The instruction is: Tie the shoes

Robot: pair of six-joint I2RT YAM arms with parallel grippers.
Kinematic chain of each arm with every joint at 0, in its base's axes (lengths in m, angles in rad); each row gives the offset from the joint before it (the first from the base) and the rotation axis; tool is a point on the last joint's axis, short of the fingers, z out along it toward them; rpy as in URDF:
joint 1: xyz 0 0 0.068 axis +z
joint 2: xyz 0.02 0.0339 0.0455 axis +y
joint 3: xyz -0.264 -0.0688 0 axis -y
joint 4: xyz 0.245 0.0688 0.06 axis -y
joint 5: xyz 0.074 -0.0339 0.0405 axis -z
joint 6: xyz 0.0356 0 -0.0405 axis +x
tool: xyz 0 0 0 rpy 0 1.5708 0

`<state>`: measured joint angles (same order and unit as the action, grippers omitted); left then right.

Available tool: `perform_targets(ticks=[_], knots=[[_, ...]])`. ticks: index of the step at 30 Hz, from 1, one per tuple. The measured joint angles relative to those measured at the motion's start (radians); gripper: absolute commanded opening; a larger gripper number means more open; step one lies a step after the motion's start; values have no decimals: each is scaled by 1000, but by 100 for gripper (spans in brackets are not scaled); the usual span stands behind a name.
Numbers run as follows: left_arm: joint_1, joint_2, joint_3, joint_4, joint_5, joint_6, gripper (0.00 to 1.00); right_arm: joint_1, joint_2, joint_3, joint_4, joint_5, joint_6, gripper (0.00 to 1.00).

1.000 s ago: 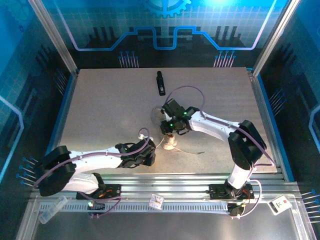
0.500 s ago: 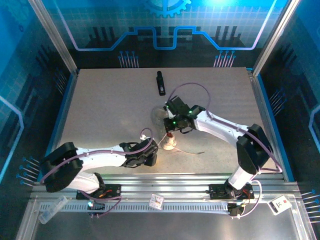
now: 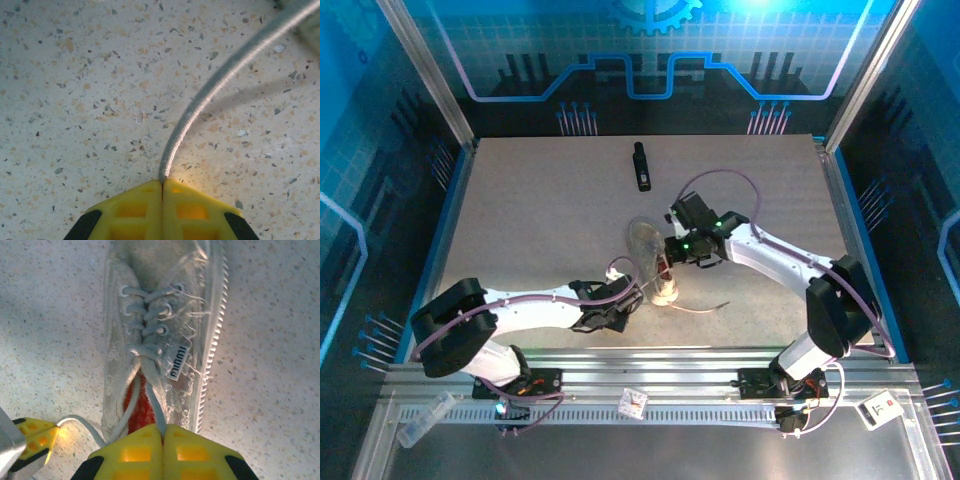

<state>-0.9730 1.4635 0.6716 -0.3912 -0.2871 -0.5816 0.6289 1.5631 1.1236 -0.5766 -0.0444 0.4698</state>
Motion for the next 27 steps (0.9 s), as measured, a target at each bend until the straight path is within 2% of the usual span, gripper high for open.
perform_targets(ticks=[7,13,17,21,27], knots=[[-6,-12,0,77,20,82,0,-27,-11,-53,1,-54,0,9],[-9,-66,1,121,27,180,0,-28,-11,-64,-5,-60,-8,28],[-10,-106,2,135,33,252,0,-28,-24,-65,-20,-37,-20,31],[-10,-137,23,126,49,305,0,-31,-132,-127,30,-45,-72,31],[30,-188,68,98,150,319,0,-34,-413,-330,236,-110,-212,30]])
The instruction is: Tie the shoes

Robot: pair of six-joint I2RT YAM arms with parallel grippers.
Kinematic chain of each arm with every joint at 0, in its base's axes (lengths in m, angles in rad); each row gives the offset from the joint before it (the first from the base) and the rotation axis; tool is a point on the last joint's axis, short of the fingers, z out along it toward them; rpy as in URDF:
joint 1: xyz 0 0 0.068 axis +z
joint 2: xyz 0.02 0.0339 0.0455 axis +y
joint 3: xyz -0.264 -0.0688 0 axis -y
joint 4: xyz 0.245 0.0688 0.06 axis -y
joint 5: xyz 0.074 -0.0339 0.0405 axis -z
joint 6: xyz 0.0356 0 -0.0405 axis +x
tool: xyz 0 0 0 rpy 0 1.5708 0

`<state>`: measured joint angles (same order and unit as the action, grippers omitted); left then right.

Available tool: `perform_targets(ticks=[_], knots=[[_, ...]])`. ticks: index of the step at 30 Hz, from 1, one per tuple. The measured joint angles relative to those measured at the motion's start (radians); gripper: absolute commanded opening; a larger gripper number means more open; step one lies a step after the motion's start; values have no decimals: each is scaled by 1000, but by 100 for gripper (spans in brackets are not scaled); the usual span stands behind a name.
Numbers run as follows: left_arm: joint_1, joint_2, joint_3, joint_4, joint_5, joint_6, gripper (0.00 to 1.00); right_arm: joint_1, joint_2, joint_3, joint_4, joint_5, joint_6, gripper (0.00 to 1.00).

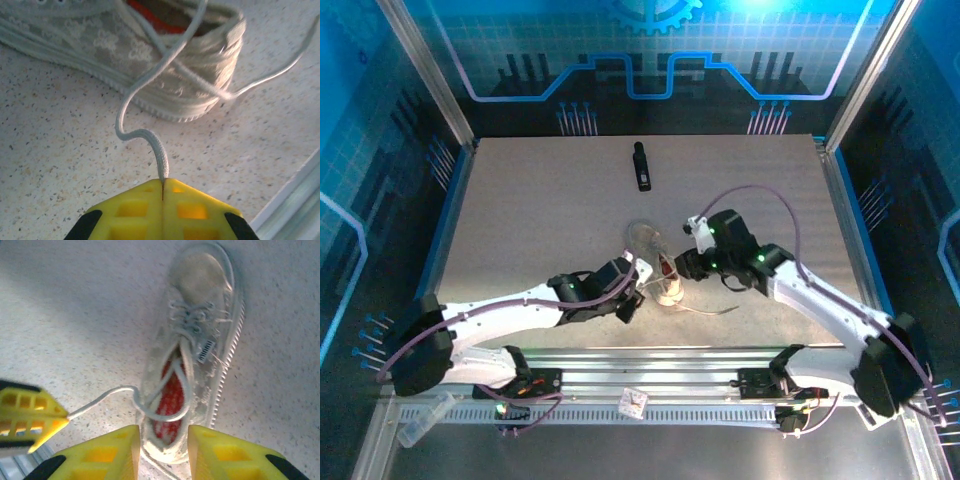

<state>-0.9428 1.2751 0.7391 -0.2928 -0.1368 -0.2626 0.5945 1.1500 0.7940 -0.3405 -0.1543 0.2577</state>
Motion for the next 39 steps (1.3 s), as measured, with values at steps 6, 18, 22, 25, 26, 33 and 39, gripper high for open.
perform_targets(ticks=[6,18,22,25,26,33,39], knots=[[73,-9,68,-48,129,-61,0,48,-150,-155,160,-33,-130,33],[181,17,134,-89,292,-497,0,312,-126,-274,402,30,-237,41],[181,21,134,-88,311,-630,0,332,-54,-274,482,53,-215,41],[180,21,134,-88,315,-687,0,336,0,-274,514,72,-198,41],[180,21,134,-88,316,-703,0,336,13,-274,523,76,-194,42],[180,8,134,-88,317,-760,0,337,82,-248,571,95,-172,40],[181,-8,134,-93,308,-783,0,337,119,-216,584,110,-152,13]])
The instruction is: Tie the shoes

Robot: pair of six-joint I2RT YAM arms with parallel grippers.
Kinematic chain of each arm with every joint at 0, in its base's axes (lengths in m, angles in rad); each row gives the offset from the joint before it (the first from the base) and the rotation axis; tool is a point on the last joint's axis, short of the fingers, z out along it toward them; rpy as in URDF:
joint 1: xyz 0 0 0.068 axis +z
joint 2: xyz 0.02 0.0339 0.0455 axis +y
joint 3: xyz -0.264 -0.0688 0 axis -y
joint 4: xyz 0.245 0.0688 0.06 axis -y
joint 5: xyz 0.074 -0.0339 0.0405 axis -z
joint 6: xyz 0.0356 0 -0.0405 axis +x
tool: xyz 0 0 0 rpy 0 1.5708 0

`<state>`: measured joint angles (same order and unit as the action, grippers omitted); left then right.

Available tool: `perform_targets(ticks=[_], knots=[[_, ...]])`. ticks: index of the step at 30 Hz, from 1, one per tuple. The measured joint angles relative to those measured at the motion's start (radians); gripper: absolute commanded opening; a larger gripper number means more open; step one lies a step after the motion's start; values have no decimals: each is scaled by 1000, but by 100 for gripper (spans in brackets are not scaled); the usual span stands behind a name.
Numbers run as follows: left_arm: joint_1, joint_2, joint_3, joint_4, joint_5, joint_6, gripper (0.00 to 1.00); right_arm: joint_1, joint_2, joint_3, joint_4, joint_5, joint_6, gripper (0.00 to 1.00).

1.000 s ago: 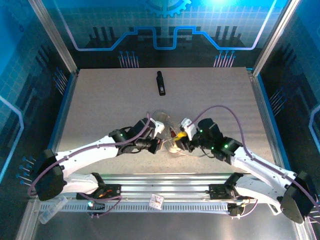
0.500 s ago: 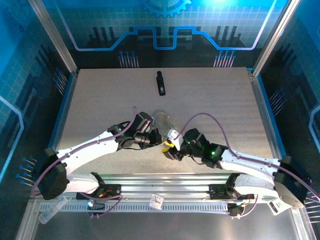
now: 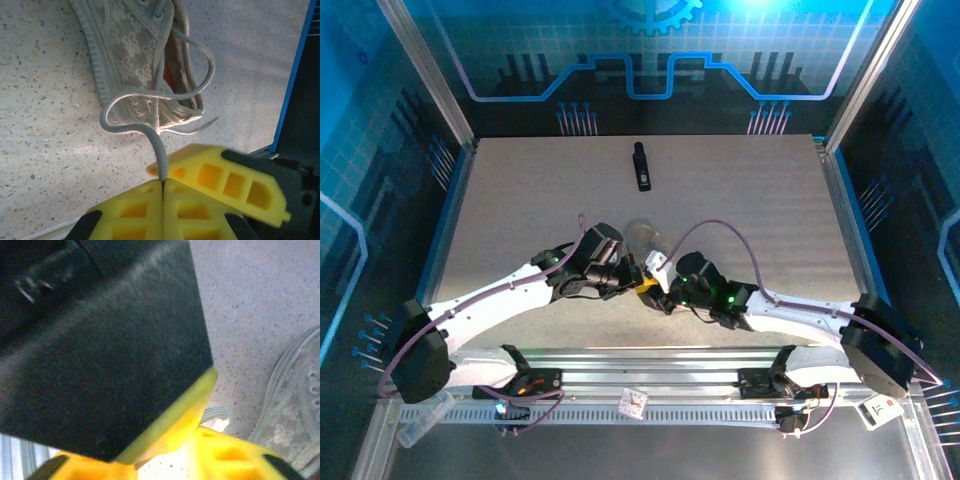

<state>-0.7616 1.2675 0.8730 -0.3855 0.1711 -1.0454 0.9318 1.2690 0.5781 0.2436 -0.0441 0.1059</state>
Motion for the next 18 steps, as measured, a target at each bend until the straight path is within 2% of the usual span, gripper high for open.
perform_targets(ticks=[4,6,10,14,18], knots=[[2,-6,-1,-2,-6,-3,0,-1,8,7,-26,16,9,0],[2,-13,-6,3,-6,-1,2,-4,7,19,-51,15,11,0],[2,-47,-27,41,2,27,20,-43,-25,37,-105,-53,10,0],[16,-108,-65,81,14,86,36,-147,-109,41,-196,-146,9,0],[47,-162,-108,140,37,200,41,-251,-150,103,-340,-297,-20,0]])
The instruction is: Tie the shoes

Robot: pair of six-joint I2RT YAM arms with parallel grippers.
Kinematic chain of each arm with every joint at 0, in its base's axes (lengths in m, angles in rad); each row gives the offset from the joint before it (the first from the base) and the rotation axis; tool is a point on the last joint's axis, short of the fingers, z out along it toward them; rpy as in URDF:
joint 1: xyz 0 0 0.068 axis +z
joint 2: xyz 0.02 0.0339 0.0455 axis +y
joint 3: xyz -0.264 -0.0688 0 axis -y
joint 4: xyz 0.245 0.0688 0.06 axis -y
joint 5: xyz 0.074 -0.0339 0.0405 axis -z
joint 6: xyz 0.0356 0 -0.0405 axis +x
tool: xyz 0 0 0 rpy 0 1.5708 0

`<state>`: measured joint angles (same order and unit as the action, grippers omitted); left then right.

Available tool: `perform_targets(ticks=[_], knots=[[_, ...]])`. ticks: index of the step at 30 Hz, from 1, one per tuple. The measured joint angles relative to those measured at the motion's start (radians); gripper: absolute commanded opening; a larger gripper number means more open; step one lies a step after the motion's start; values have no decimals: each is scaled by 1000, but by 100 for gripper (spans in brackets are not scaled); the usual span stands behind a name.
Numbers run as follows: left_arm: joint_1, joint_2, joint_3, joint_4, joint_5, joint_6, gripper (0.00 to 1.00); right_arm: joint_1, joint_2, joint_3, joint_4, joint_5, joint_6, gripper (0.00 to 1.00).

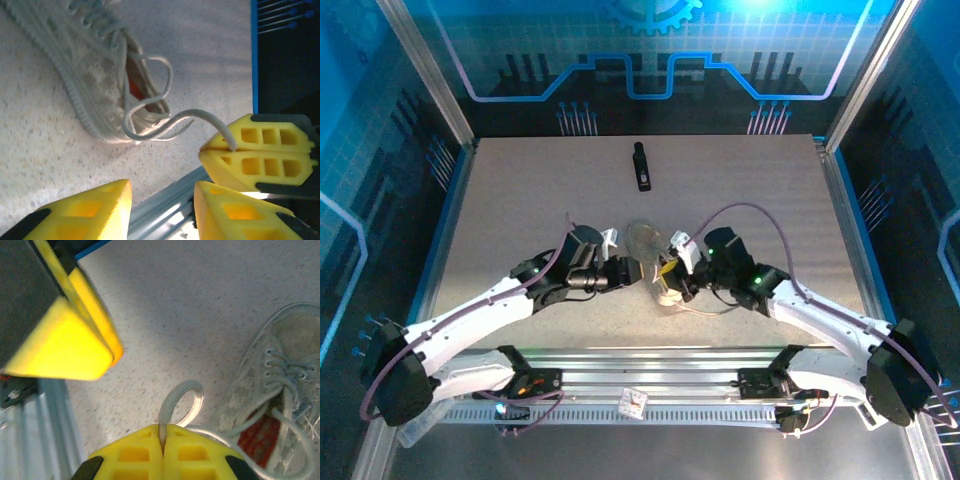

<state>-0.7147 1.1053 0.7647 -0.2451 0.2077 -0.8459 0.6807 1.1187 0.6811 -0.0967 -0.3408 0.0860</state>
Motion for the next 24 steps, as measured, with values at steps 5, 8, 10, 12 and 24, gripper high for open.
perform_targets(ticks=[5,8,10,12,24], knots=[[7,-124,-146,227,53,307,45,-59,37,139,-238,-188,-91,0],[7,-201,-254,366,89,551,48,-67,80,220,-369,-267,-148,0],[7,-209,-274,399,105,706,49,-67,102,262,-438,-301,-180,0],[7,-193,-269,416,122,850,49,-67,121,300,-504,-328,-212,0],[-31,-48,-146,406,197,1223,39,-67,175,361,-668,-360,-287,0]])
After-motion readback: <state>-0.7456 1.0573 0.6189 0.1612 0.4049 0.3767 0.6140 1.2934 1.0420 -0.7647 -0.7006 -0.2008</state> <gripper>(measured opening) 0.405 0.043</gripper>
